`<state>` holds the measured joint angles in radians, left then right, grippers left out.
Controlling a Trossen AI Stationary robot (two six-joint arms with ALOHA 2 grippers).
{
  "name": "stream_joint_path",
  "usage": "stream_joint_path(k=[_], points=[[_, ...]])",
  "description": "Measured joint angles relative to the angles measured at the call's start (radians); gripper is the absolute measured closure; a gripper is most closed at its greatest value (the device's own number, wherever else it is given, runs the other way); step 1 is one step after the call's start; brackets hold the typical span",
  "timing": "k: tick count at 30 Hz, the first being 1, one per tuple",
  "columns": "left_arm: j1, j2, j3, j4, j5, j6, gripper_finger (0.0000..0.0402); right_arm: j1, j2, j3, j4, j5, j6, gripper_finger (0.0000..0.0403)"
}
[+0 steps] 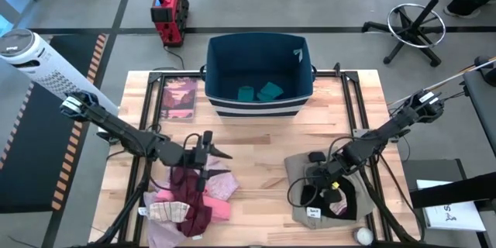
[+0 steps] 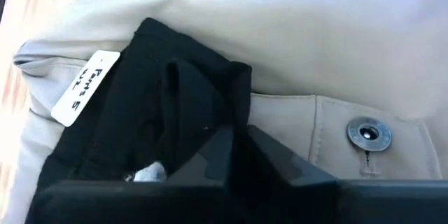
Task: Sort clothes
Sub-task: Put the black cycling short into the blue laundry bin
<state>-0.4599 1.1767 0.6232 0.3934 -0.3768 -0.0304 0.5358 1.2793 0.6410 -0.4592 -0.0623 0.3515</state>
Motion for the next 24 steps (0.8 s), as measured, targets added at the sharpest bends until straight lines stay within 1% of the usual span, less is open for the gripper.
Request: stream_joint_path(k=[6,11,19,24], points=[[-0.008,0.000,-0.065,0.197,-0.009,0.060,0.0227,-0.005,0.000,0.064,-0.005,0.016,-0.034,0.0398],[-0.008,-0.001,-0.084,0.227,-0.029,0.082,0.0232,-0.004,0.000,0.166,-0.063,0.044,-0.086,0.0401],[-0.008,-0.001,-0.084,0.228,-0.035,0.082,0.0231,-0.004,0.000,0.331,-0.237,0.178,-0.162,0.0402],[-0.008,-0.001,-0.084,0.227,-0.035,0.080,0.0236,-0.005,0.000,0.406,-0.279,0.317,-0.181,0.0403]])
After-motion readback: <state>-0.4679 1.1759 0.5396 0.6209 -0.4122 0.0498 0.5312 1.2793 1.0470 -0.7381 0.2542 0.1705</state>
